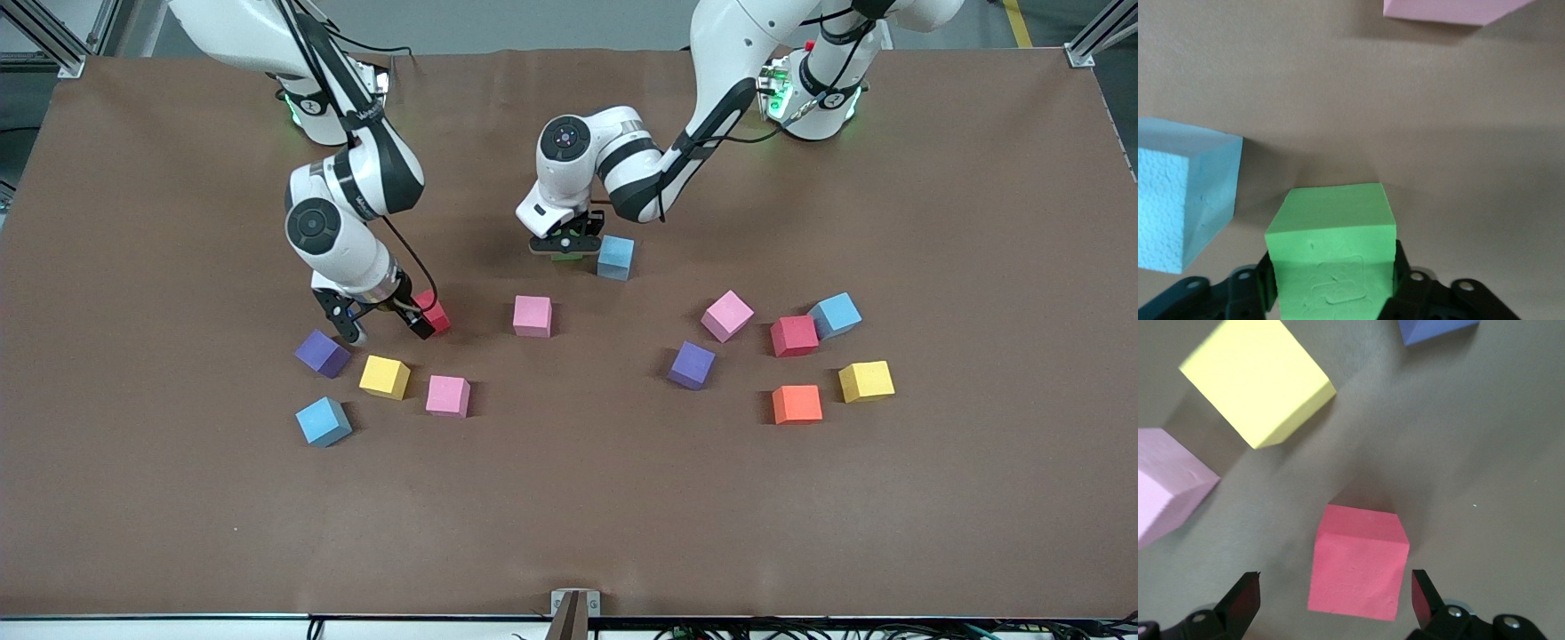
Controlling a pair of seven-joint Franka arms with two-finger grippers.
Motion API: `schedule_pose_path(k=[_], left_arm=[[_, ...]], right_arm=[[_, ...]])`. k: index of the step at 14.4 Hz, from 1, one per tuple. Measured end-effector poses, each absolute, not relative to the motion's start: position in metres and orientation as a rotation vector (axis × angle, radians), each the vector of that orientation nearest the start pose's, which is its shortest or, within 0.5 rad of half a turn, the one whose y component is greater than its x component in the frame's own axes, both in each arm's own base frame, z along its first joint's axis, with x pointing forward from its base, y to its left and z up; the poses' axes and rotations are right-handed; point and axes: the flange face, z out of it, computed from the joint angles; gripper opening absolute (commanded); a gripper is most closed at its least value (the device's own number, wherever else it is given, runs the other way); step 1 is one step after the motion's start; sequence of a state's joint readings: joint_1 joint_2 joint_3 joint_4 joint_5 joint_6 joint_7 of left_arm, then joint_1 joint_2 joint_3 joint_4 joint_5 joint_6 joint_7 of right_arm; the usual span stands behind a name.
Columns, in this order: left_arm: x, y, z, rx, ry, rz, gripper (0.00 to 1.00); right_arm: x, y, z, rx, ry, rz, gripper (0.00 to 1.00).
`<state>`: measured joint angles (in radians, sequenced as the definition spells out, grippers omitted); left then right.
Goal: Arrange 11 blocks into digit 3
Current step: 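Set down the green cube with the left gripper while the right gripper grasps red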
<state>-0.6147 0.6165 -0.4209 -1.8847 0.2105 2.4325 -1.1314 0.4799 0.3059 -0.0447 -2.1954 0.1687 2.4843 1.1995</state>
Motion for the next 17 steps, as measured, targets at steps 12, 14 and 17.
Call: schedule_pose_path(k=[12, 14, 17], left_arm=[[0.422, -0.477, 0.27, -2.83, -1.286, 0.117, 1.0], [0.419, -0.475, 0.263, -2.663, -1.556, 0.116, 1.0], [0.406, -0.472, 0.251, -2.425, -1.847, 0.108, 1.0]], right_arm=[[0.497, 0.239, 0.212, -2.824, 1.336, 0.147, 0.49], [0.497, 0.238, 0.212, -2.824, 1.337, 0.148, 0.04], [0.497, 0.239, 0.213, -2.795, 1.4, 0.149, 0.0]])
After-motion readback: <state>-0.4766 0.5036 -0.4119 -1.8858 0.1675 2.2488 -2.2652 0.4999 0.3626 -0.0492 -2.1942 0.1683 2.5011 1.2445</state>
